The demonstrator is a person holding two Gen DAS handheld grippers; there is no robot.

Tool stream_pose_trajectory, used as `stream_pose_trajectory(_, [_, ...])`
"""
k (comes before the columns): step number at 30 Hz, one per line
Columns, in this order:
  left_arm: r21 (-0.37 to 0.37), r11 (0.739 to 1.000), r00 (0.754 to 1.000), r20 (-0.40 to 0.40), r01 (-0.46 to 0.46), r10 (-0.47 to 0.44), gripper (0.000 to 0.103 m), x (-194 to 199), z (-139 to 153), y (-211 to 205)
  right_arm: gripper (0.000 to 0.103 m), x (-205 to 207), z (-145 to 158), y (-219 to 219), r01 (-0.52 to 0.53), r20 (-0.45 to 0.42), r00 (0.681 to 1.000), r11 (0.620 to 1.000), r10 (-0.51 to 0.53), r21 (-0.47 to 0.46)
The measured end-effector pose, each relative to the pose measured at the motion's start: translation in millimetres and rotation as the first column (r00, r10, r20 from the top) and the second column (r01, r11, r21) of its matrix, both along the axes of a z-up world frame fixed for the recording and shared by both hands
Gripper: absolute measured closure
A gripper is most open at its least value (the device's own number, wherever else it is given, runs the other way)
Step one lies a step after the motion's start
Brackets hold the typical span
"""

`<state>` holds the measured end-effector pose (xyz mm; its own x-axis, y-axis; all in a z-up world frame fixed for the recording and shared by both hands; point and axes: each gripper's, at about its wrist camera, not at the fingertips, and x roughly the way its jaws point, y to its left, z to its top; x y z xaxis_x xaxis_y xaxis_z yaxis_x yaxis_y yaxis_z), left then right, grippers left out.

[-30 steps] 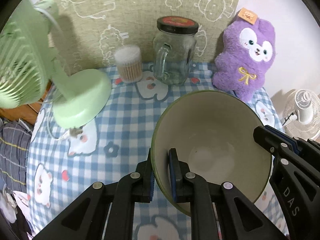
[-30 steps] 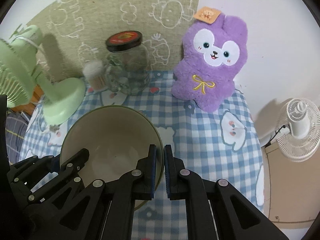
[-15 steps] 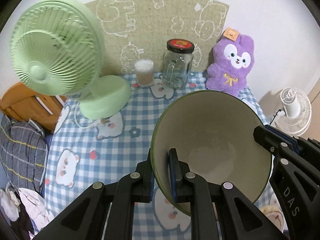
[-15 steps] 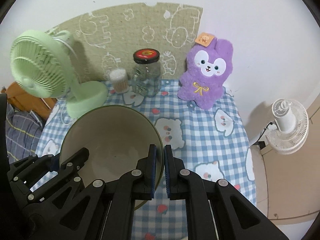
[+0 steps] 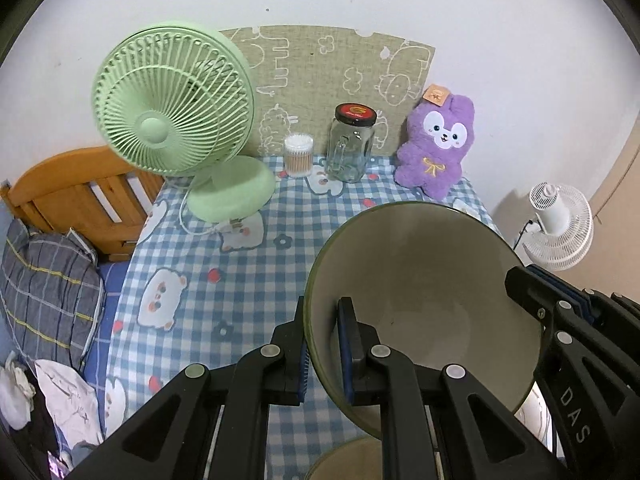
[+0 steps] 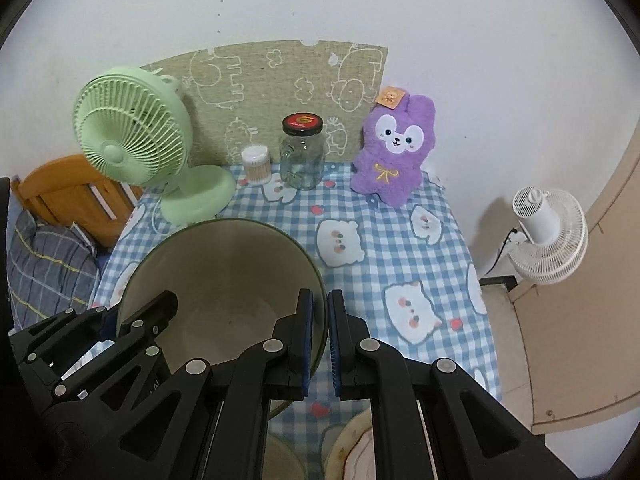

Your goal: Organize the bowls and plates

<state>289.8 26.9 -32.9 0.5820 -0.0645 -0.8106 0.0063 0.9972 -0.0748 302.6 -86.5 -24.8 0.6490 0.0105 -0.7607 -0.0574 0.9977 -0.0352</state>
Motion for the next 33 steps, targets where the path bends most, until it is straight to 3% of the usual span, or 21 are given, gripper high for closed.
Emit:
stream_pose_trajectory(21, [0.031, 0.997, 0.997, -0.029, 0.071, -0.07, 0.094, -75.0, -23.4, 6.7, 0.093, -78.7, -29.8, 9.5, 0.063, -0.061, 0.996, 0.998, -0.062, 0.021])
stream_pose_trajectory(33, [0.029, 0.995, 0.992, -0.087, 0.097, -0.094, 0.093, -102.8, -55.5, 6.8, 0.093, -106.1, -61.9, 11.2, 0.088, -0.113, 0.99, 0.996, -0.085, 0.026])
